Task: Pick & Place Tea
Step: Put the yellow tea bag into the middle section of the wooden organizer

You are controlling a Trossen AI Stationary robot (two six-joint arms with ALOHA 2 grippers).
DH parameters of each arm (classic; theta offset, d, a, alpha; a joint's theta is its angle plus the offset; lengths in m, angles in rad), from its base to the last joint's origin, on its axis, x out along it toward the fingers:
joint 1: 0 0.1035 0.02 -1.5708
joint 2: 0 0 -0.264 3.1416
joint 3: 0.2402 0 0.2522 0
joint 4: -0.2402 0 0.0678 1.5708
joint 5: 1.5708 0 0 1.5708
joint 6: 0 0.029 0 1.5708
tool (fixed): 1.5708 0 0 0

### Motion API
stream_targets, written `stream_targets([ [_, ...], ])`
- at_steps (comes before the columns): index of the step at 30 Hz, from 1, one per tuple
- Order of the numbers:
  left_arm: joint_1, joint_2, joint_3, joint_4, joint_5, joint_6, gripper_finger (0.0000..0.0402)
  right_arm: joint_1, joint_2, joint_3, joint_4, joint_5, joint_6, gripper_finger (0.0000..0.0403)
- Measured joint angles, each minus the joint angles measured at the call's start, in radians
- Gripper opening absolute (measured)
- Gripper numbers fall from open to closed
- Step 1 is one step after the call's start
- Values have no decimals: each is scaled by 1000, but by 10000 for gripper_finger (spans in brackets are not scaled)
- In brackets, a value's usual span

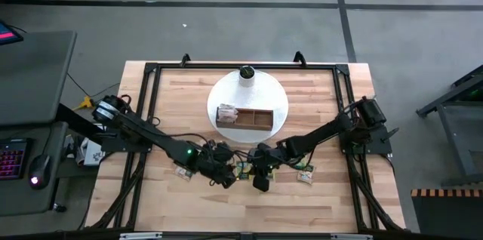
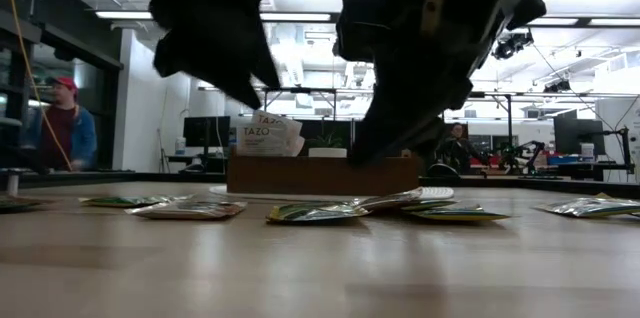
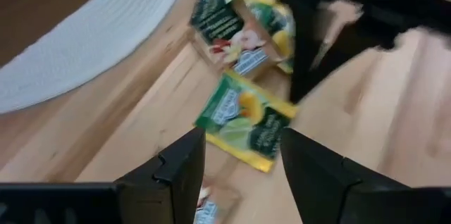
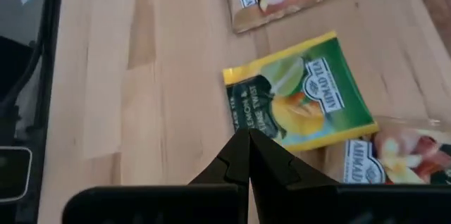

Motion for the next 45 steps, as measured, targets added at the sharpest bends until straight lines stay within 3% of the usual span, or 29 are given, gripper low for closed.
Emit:
stream_targets([
  [18,0,-2,-1,-16,8,-31,181,-53,47,0,7,38,-6,0],
  [28,0,-2,-1,-27,11,-52,181,-57,115,5,18,32,96,0],
  [36,1,10,-1,-86,29,-227,181,-57,122,4,15,46,120,0],
  [45,67,134,-1,-40,270,-363,182,-57,123,2,11,47,124,0],
])
